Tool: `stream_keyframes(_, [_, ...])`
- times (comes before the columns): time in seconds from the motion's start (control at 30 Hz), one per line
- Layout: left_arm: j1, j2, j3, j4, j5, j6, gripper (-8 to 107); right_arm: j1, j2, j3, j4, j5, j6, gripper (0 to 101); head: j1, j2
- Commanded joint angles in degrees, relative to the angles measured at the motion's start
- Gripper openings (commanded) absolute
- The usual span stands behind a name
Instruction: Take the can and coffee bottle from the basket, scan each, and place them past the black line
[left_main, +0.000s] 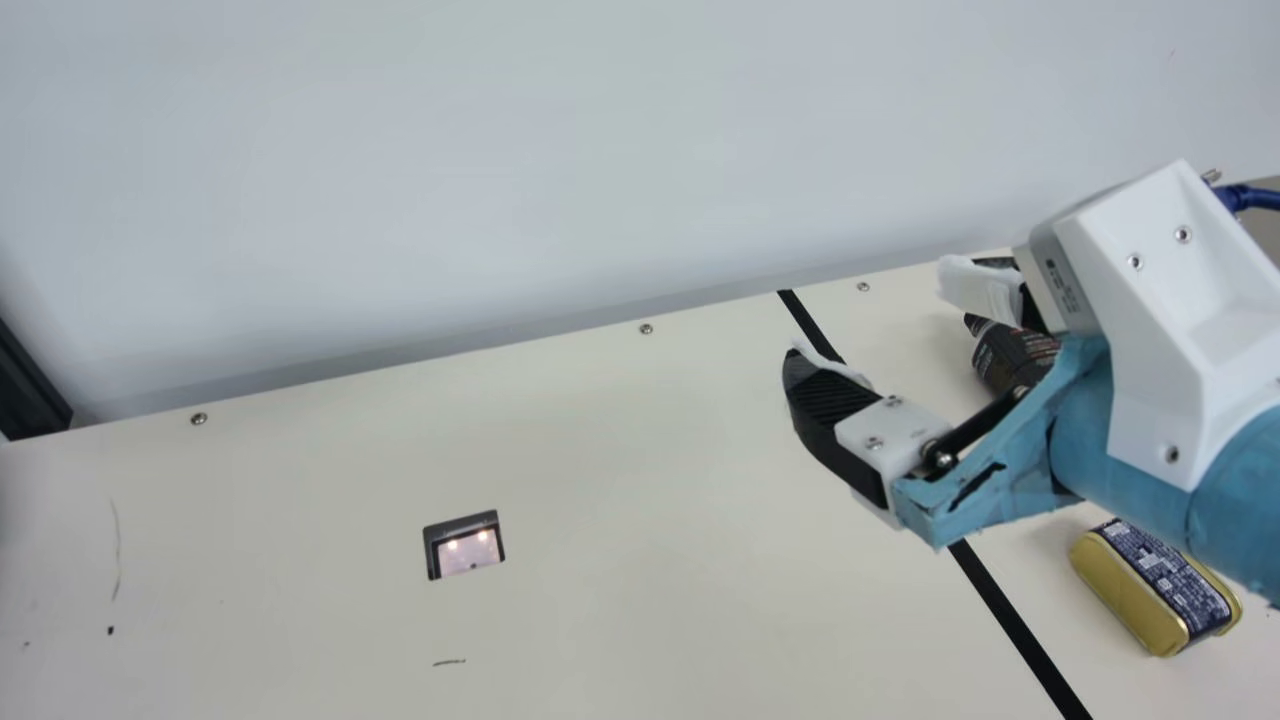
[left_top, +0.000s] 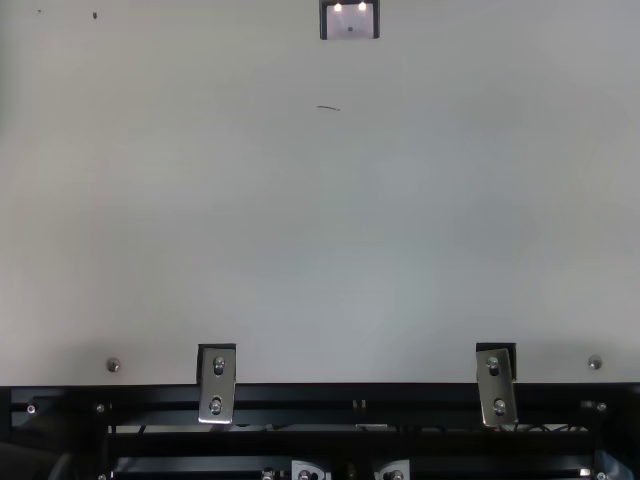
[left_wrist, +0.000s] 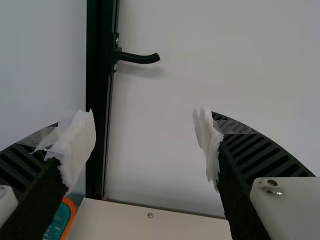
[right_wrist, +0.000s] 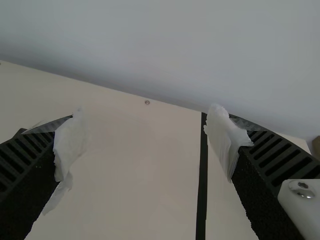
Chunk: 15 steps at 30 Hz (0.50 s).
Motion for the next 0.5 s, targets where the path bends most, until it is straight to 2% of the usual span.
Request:
stream_keyframes(0.0, [0.88,1.32,-2.21,-1.96,0.37,-0.16,90,0.0,0.0,0.0,0.0,0.0,0.0,101,-1.62,0.05])
stream_keyframes(0.47, [1.4,7.1,-10.67,-14.75,-0.58,3.11,90,0.0,0.0,0.0,0.0,0.0,0.0,101,-1.62,0.05])
